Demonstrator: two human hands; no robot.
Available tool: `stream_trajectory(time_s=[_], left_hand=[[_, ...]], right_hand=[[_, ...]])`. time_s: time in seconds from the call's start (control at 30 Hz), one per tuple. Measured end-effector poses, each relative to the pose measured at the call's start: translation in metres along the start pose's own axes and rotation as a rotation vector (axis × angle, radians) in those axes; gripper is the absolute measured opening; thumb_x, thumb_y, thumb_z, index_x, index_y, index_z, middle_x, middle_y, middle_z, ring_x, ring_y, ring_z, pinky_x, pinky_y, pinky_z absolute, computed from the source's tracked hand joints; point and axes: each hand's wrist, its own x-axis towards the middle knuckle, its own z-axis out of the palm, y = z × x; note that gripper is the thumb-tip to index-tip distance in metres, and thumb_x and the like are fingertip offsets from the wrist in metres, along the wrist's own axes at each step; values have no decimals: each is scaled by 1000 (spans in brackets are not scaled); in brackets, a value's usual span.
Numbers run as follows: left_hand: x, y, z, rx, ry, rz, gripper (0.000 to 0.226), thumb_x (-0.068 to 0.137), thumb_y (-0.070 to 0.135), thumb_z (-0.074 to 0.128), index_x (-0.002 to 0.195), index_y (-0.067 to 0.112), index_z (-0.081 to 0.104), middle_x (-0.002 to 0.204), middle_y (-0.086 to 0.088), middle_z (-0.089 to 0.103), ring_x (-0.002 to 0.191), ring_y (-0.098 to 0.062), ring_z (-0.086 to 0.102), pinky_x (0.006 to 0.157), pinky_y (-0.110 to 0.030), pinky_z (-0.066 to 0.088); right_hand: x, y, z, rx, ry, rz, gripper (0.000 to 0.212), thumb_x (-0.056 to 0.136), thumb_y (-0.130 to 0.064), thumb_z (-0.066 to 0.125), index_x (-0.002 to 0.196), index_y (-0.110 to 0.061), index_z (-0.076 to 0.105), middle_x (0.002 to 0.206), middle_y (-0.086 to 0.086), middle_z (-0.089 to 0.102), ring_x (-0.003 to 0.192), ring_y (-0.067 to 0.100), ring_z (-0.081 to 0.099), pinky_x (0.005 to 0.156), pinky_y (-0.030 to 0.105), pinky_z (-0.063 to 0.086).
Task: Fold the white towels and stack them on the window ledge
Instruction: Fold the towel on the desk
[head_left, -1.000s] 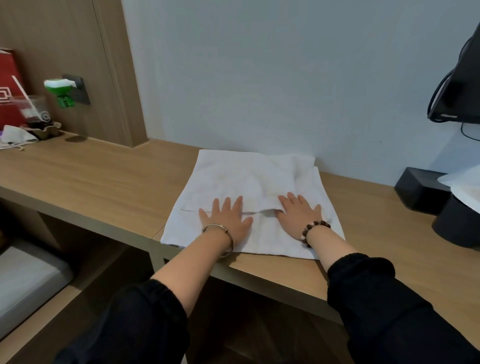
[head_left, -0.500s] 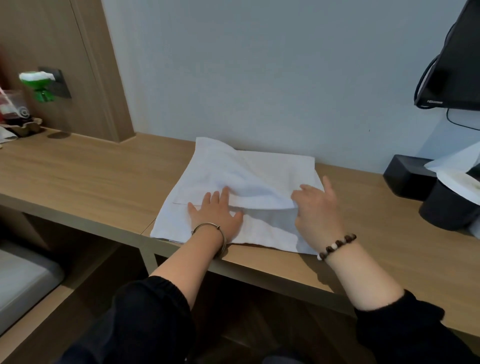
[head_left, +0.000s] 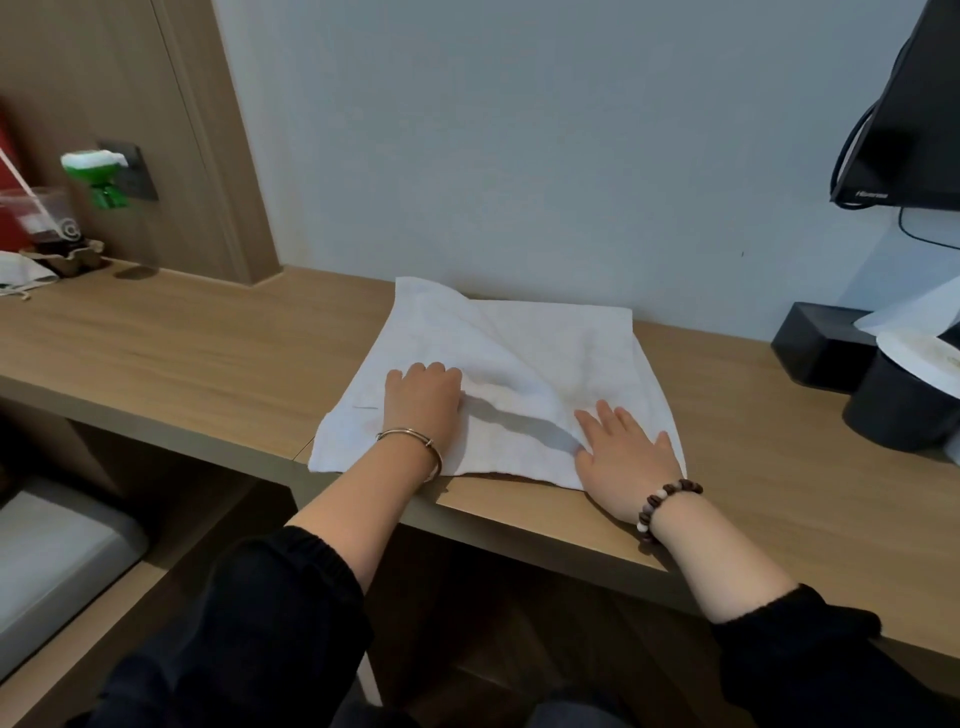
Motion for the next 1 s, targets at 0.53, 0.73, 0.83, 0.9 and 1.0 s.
stream_trajectory(time_s=[0.53,0.73,0.83,0.9,1.0], left_hand=[[-72,-10,-32,158,-77,267,31,86,26,45,110,15,61,126,-4,49,130,-28,36,111,-53,15],[-71,-1,-7,-181,-180,58,57,96,40,33,149,27,15,157,3,16,143,-18,16,112,-47,17],[-60,-7,0,-154,-244,48,57,96,41,28,150,34,9,159,6,7,146,-17,6,114,-53,10],[-50,-13,2,-183,-286,47,56,97,39,28,150,36,9,160,8,5,146,-16,4,115,-54,6],[-38,-19,3,-193,-296,31,57,97,37,29,150,36,8,160,7,6,146,-15,4,116,-54,5]], right_hand=[[0,9,-7,219,114,19,54,94,-13,33,146,-28,32,158,-6,17,145,14,11,119,43,5],[-1,26,-5,317,411,123,31,86,1,45,105,-10,66,127,6,56,112,25,52,91,37,46],[-2,37,-10,357,544,199,28,83,6,43,82,-9,67,97,10,63,82,25,54,67,34,49],[-4,40,-15,379,711,146,28,79,11,46,82,-4,69,97,13,66,85,29,56,70,35,48],[-11,38,-18,330,1033,-42,29,65,21,49,73,1,69,93,15,70,88,35,62,72,39,48]])
